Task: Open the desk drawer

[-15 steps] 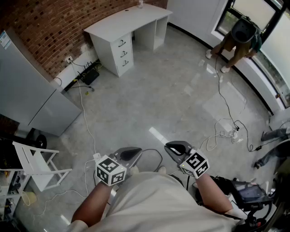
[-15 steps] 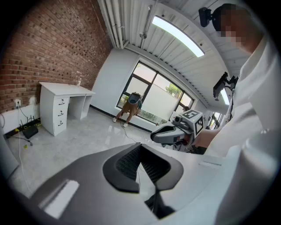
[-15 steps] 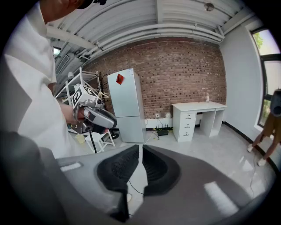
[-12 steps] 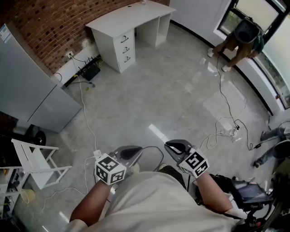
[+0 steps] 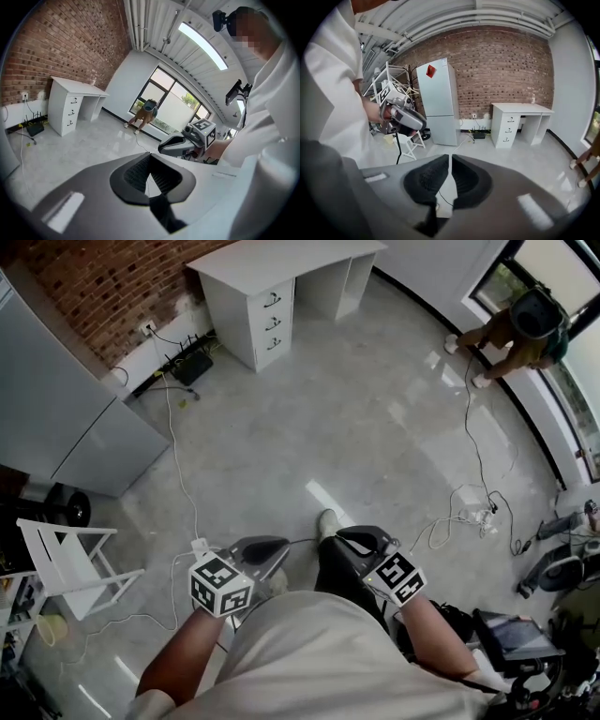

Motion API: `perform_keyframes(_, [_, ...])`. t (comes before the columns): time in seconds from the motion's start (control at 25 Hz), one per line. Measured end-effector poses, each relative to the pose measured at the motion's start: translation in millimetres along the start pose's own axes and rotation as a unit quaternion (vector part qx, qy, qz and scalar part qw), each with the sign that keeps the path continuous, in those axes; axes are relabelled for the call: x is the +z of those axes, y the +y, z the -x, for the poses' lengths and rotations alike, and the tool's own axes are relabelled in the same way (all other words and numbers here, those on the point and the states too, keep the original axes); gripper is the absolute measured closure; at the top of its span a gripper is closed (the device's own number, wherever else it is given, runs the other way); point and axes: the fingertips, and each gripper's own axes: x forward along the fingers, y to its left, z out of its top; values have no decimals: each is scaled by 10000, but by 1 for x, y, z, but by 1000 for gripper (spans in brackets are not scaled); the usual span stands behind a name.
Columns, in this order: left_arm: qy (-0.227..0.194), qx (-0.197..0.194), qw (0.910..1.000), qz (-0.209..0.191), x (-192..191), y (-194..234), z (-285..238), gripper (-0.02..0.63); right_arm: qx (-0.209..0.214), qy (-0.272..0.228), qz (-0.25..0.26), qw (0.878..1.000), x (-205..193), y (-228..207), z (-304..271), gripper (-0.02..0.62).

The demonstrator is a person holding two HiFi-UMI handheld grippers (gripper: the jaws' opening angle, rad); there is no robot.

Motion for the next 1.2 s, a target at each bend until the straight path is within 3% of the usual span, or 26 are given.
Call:
perform_keyframes(0.32, [28, 294, 9996, 10, 82, 61, -108, 603, 424, 8, 550, 9976, 25, -138, -35, 569])
perform_keyframes(0.48, [-16, 534, 9986, -61, 142, 85, -163, 603, 636, -17, 589, 9962, 48, -219, -35, 543])
perform_keyframes(0.64, [24, 729, 9973, -94, 179, 114, -198, 603, 791, 156, 724, 9941, 53, -287, -53, 512])
perform_keyframes(0.88, [130, 868, 9961, 49, 211, 173, -217, 603, 716, 83, 544, 9959, 79, -345, -98, 512])
perform_keyframes(1.04, [163, 791, 9967, 68, 230, 223, -228, 603, 673, 181, 515, 9962, 96, -374, -139, 512])
perform_keyframes(1.2, [163, 548, 9983, 80, 267, 293, -233, 591, 573, 292, 92, 9979, 120, -419, -193, 512])
